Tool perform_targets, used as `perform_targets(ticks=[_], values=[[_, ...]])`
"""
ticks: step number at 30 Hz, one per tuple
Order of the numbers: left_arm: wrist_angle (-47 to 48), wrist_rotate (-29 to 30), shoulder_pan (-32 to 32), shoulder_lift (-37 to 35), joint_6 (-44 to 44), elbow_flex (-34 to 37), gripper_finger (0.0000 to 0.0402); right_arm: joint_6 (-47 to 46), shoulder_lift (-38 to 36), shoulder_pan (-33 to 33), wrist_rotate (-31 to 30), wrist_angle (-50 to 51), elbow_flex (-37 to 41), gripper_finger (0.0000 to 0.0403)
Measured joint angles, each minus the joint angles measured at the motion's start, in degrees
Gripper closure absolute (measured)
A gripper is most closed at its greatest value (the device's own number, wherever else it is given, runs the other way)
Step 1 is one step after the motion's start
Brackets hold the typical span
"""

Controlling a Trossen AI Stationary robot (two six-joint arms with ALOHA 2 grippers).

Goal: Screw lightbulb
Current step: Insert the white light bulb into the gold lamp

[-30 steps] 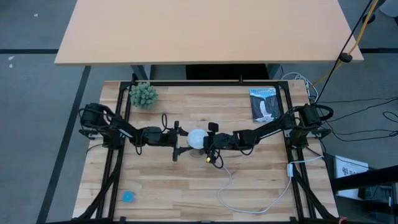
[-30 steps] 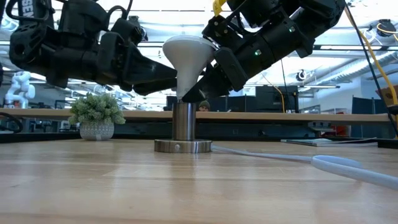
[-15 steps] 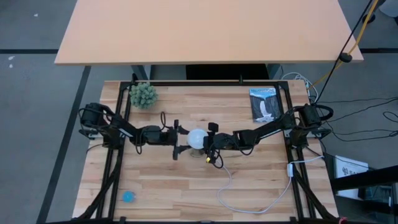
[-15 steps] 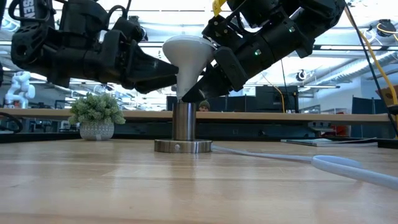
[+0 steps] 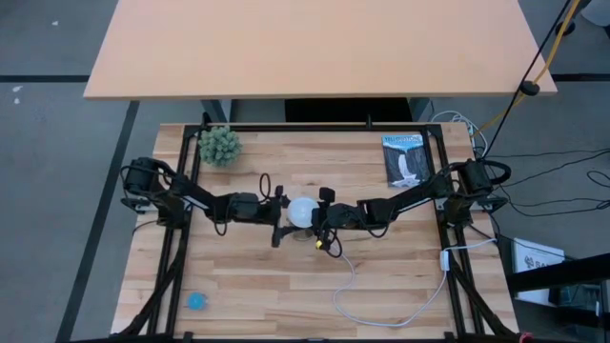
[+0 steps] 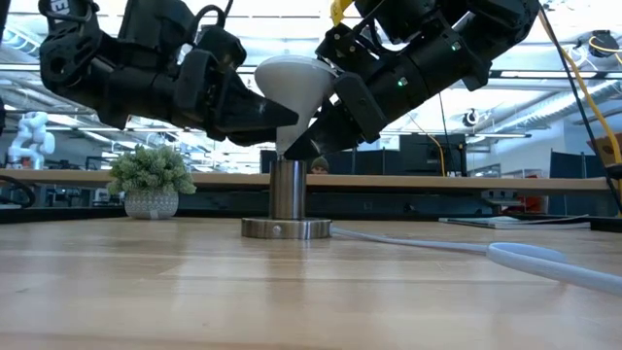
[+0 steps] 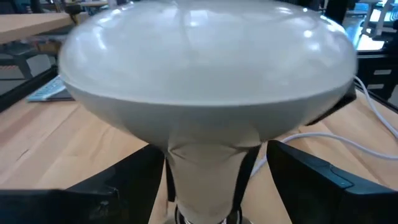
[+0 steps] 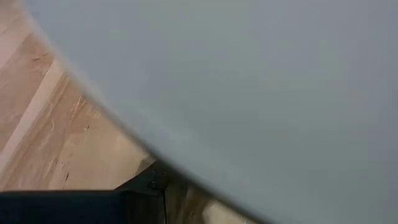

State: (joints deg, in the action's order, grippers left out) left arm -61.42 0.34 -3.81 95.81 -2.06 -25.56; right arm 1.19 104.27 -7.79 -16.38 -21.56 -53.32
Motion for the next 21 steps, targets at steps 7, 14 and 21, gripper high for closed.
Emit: perform_targets(ticks=[7,14,21], values=[[-0.4,0.0,0.2,0.0,0.0,0.0,0.0113,-0.1,0.0,0.0,0.0,0.1,0.0,0.025],[-3.6,-1.4,0.2,0.0,-0.1,0.1,0.0113,-0.1,0.0,0.0,0.0,0.1,0.0,0.025],[-3.4,-1.4,0.2,0.0,-0.6,0.1,0.0153,-0.1,0.0,-0.1,0.1,0.2,0.0,0.025]])
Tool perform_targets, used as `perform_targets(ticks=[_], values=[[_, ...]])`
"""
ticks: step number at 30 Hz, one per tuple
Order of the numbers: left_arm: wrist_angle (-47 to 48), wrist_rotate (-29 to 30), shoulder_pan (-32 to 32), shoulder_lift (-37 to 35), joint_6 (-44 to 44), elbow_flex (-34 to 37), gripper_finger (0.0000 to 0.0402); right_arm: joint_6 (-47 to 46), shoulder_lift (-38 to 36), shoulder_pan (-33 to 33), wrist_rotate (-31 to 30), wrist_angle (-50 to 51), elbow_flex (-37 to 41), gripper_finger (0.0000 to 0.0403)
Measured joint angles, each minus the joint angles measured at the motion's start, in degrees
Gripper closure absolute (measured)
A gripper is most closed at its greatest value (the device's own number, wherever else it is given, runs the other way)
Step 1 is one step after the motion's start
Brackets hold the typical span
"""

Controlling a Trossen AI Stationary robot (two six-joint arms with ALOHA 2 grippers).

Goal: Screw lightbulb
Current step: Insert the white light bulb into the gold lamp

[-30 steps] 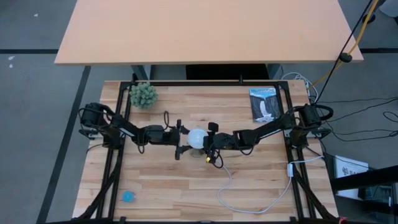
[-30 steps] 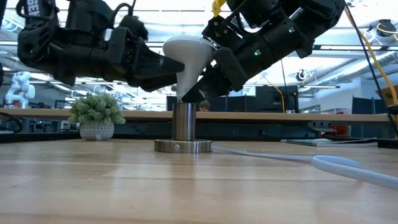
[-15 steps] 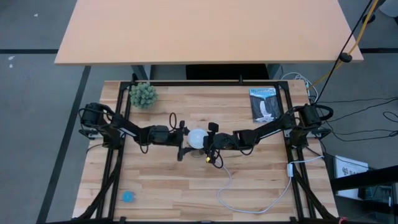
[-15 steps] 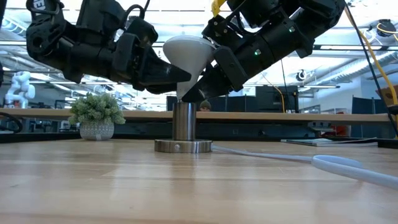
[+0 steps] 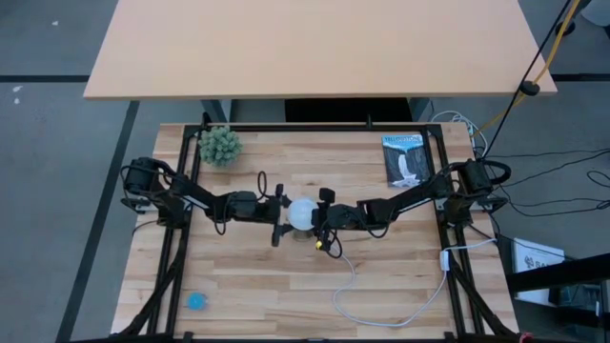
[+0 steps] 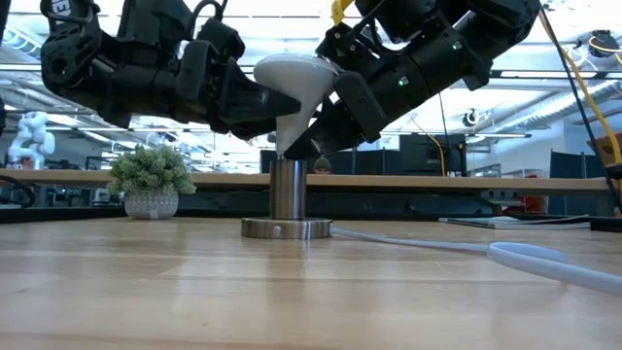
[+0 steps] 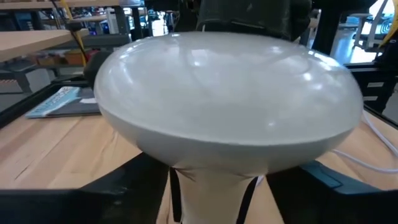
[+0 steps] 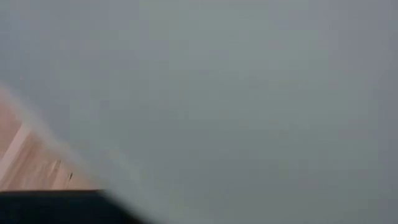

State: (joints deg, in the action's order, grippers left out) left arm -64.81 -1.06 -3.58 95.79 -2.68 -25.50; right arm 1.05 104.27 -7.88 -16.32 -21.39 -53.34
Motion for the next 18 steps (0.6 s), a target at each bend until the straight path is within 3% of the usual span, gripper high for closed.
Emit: perform_targets(ticks=[5,18], values=[[0.8,0.0,0.0,0.0,0.0,0.0,0.0181,-0.5,-0.5,0.0,0.1,0.6,0.0,0.025],[1.7,-0.1,0.0,0.0,-0.7,0.0,0.0184,-6.9,-2.2,0.4,0.2,5.2,0.0,0.025]])
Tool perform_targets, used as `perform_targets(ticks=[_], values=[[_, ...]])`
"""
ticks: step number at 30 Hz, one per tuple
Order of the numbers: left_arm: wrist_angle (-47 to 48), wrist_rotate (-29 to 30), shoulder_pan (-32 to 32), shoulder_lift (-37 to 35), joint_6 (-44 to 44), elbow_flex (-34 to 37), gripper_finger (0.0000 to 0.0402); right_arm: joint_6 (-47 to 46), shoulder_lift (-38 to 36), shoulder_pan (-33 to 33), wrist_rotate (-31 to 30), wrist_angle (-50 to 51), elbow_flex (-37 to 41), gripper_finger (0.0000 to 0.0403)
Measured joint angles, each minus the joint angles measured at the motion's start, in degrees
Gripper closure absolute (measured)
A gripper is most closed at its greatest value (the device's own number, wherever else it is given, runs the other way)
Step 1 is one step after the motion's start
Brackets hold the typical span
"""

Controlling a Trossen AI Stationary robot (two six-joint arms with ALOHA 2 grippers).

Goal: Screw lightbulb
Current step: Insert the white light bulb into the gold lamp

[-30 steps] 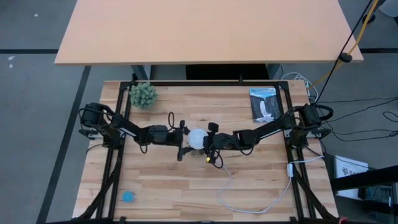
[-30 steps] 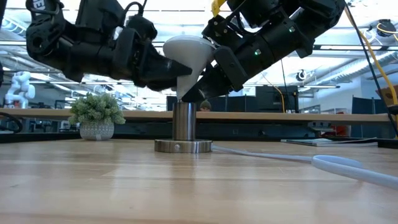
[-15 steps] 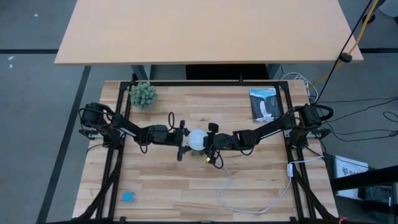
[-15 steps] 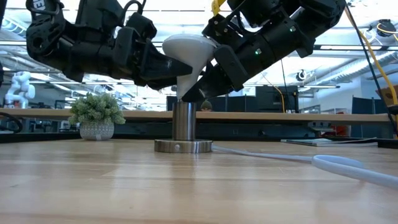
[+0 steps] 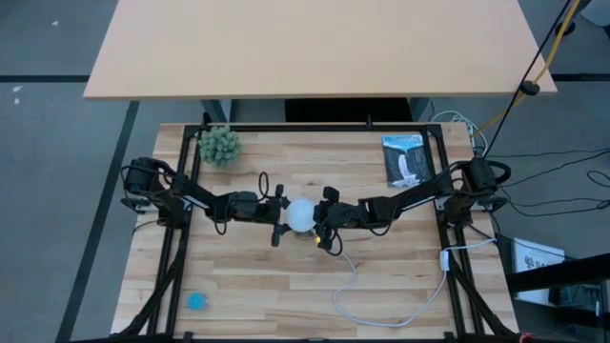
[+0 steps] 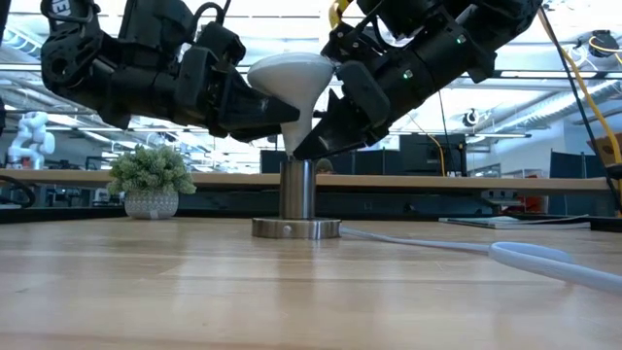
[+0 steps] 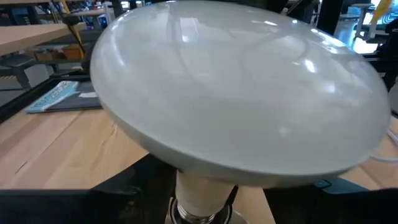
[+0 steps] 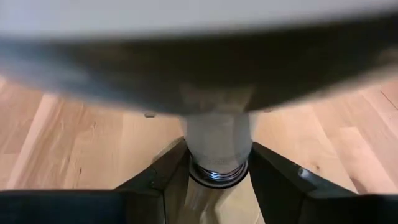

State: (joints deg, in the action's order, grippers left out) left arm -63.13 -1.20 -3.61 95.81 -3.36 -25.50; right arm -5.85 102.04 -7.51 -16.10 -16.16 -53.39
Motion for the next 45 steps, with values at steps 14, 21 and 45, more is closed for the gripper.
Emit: perform_targets(ticks=[14,21,45], values=[[0.5,-0.2,1.8,0.0,0.3,0.0,0.0184,-4.0,0.0,0.1,1.1,1.2,0.0,0.025],[0.5,-0.2,1.8,0.0,0.3,0.0,0.0184,-3.7,-0.4,0.1,1.4,1.9,0.0,0.025],[1.2,0.1,1.8,0.0,1.6,0.0,0.0184,-7.0,-3.8,-0.1,4.6,12.0,0.0,0.025]])
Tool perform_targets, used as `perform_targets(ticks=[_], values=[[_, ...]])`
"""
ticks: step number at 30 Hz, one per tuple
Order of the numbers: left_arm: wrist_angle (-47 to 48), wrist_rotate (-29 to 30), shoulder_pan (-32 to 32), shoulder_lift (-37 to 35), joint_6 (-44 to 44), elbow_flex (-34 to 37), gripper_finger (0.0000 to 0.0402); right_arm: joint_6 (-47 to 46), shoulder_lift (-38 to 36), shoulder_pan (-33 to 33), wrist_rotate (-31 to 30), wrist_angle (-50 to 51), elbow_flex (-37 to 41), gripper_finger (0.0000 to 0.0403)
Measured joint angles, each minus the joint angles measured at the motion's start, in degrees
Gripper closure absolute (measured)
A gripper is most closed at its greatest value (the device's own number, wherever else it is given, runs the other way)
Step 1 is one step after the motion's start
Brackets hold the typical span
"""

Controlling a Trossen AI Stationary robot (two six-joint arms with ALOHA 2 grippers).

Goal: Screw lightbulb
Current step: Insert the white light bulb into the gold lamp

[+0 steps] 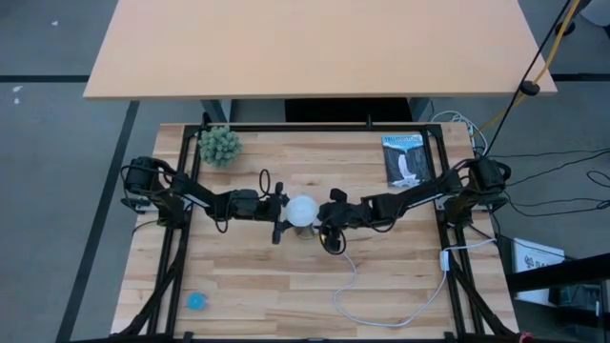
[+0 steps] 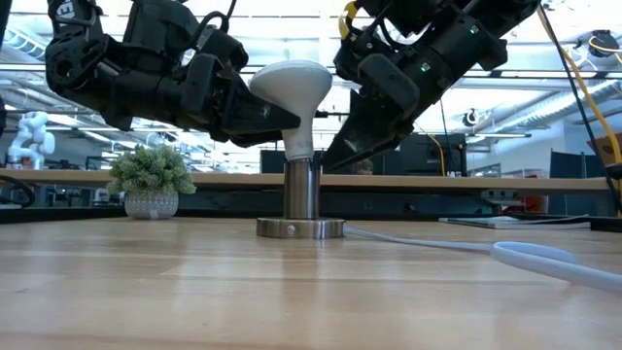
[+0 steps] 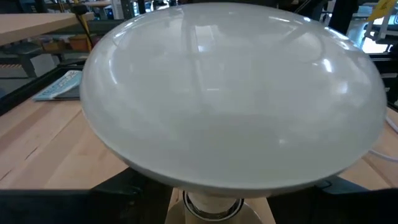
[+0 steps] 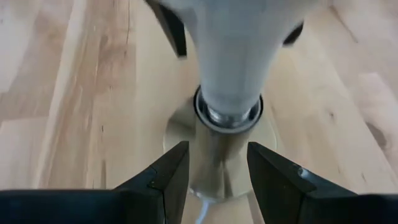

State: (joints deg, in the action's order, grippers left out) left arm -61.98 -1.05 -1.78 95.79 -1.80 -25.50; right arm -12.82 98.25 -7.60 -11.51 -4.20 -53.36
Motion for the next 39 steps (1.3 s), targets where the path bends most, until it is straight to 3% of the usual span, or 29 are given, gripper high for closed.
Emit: perform_targets(ticks=[10,15,21,27,39], values=[[1.2,0.0,0.9,0.0,1.4,0.0,0.0184,-5.8,-2.4,0.0,0.0,11.3,0.0,0.025],[7.2,0.0,1.3,-0.4,1.3,-2.2,0.0184,-9.9,-4.3,-0.2,1.3,17.1,0.0,0.025],[9.9,-1.5,1.2,-0.4,-0.2,-3.9,0.0184,-10.5,-4.7,-1.4,0.3,17.0,0.0,0.025],[9.7,-1.5,0.5,-0.4,-2.0,-3.9,0.0184,-10.5,-4.3,-3.3,-6.5,13.5,0.0,0.025],[9.6,-1.6,-0.7,-0.4,-3.0,-4.0,0.0184,-20.9,0.3,-7.5,-4.7,8.2,0.0,0.025]])
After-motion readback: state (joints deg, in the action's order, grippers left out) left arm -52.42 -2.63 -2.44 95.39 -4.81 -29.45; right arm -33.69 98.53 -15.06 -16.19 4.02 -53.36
